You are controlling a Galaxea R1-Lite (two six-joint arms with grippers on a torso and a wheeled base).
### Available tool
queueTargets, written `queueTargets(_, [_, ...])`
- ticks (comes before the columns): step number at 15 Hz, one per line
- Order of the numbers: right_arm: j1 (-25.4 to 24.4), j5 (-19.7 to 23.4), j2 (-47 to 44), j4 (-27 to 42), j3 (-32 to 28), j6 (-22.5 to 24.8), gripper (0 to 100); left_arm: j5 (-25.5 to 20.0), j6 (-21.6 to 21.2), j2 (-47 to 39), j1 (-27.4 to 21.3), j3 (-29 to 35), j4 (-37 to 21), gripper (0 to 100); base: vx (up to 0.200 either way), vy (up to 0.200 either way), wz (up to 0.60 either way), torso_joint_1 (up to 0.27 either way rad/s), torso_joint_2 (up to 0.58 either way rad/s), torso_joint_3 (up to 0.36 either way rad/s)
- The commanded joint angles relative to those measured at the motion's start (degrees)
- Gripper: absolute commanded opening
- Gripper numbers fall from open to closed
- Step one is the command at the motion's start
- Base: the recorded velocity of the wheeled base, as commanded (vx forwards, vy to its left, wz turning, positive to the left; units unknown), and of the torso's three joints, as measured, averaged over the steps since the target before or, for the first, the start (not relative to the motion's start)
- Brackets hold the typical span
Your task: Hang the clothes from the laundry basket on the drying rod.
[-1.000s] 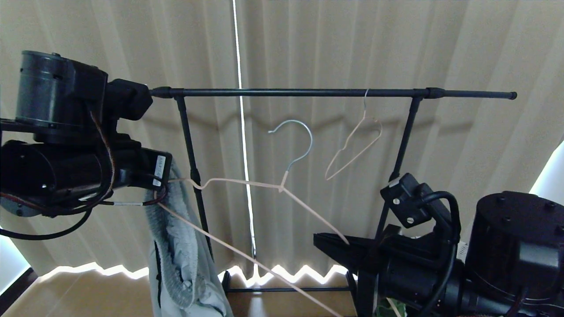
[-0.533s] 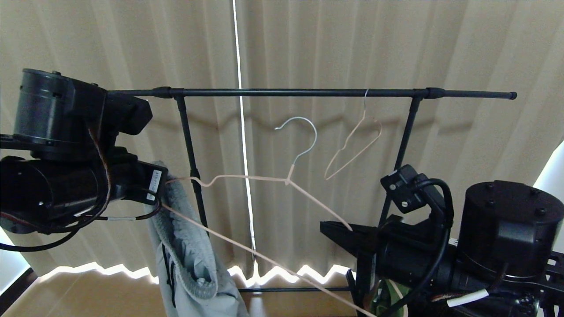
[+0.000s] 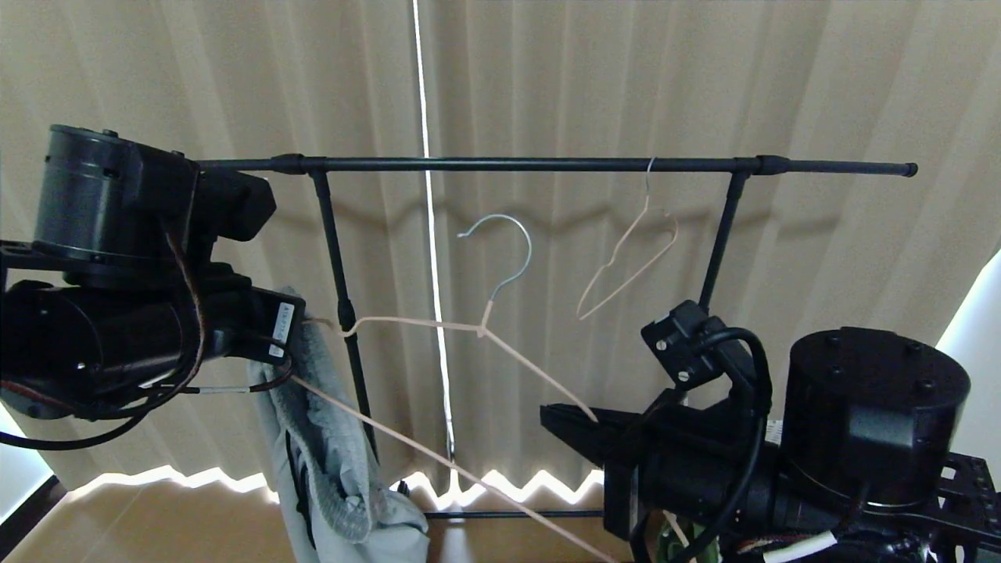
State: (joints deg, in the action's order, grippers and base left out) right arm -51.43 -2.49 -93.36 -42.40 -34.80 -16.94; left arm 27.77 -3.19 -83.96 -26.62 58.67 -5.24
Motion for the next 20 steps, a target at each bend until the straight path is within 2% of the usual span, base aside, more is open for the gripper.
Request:
queueTargets(1, [-2.6,0.2,0.2,0.1,0.4,-0.3,0,0.0,0.8,-1.3,0.2,0.7,0.1,0,0.0,0.0,0.0,0.0,0.0,0.0])
queueTargets(4, [-7.0,0.6,0.0,0.7,0.3,-3.8,0,0.1,4.2,-4.0,0.5,2.1,0.1,0,0.0,0.0,0.0,0.0,0.0,0.0])
queueTargets(6, [-8.1,0.1,-0.9,1.6,-0.1,-4.2,0,0.1,4.7,-4.5,0.7,2.9,0.1,0,0.0,0.0,0.0,0.0,0.0,0.0])
queueTargets(8, [-8.0,-0.1,-2.2,1.5,-0.5,-4.3,0,0.1,4.7,-4.4,0.7,2.8,0.0,0,0.0,0.0,0.0,0.0,0.0,0.0])
queueTargets(11, [-4.6,-0.3,-5.1,1.0,-2.9,-4.5,0,1.7,4.7,-3.0,0.3,2.6,-0.2,0,0.0,0.0,0.0,0.0,0.0,0.0])
queueTargets(14, [-3.1,-2.3,-7.7,0.9,-5.6,-4.5,0,1.7,4.6,-1.3,-0.1,2.6,-0.4,0,0.0,0.0,0.0,0.0,0.0,0.0])
queueTargets(17, [-2.8,-2.6,-10.1,0.8,-8.4,-4.6,0,1.7,4.6,1.1,-3.7,2.5,-0.4,0,0.0,0.0,0.0,0.0,0.0,0.0])
queueTargets(20, [-2.6,-2.6,-12.6,0.7,-11.7,-5.1,0,1.7,4.9,3.4,-11.4,2.7,-0.3,0,0.0,0.0,0.0,0.0,0.0,0.0])
